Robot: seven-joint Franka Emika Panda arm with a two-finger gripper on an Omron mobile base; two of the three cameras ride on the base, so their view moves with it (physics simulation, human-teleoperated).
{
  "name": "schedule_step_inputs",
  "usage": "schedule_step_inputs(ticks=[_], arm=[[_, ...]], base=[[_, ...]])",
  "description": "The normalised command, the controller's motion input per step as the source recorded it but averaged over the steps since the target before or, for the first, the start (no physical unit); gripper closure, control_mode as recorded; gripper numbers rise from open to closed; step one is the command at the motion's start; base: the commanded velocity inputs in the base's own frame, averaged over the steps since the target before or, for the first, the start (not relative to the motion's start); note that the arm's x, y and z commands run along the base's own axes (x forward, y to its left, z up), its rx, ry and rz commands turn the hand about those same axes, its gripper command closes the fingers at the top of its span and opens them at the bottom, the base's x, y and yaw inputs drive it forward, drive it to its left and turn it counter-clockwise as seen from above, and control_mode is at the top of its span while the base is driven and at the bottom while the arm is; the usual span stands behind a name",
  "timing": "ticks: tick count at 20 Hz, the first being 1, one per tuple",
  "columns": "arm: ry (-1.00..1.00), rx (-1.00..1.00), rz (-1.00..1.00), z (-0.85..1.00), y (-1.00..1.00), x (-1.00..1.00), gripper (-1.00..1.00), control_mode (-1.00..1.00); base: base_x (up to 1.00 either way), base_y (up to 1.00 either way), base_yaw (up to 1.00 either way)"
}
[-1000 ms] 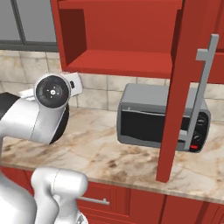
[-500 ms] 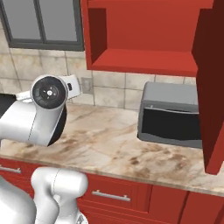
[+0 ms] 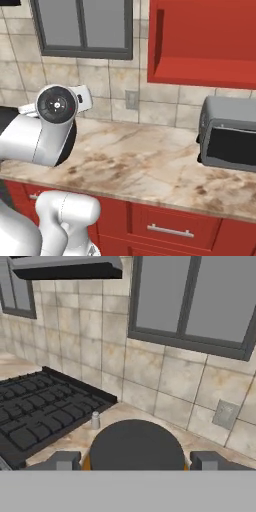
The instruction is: Collect the turmeric, mayonnaise, and shaker from the cabinet and place them next to the stove.
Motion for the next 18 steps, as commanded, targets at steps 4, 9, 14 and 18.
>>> schedule_step_inputs(ticks=[4,9,14,18], arm=[[0.00,0.00,0.00,0.00,0.00,0.00,1.00,1.00],[0.00,0.00,0.00,0.00,0.00,0.00,1.00,1.00],[0.00,0.00,0.00,0.00,0.00,0.00,1.00,1.00],[0.00,0.00,0.00,0.00,0.00,0.00,1.00,1.00]], base=[[-0.02,0.84,0.00],[0.04,0.81,0.00],[0.22,0.74,0.00],[0.41,0.44,0.00]])
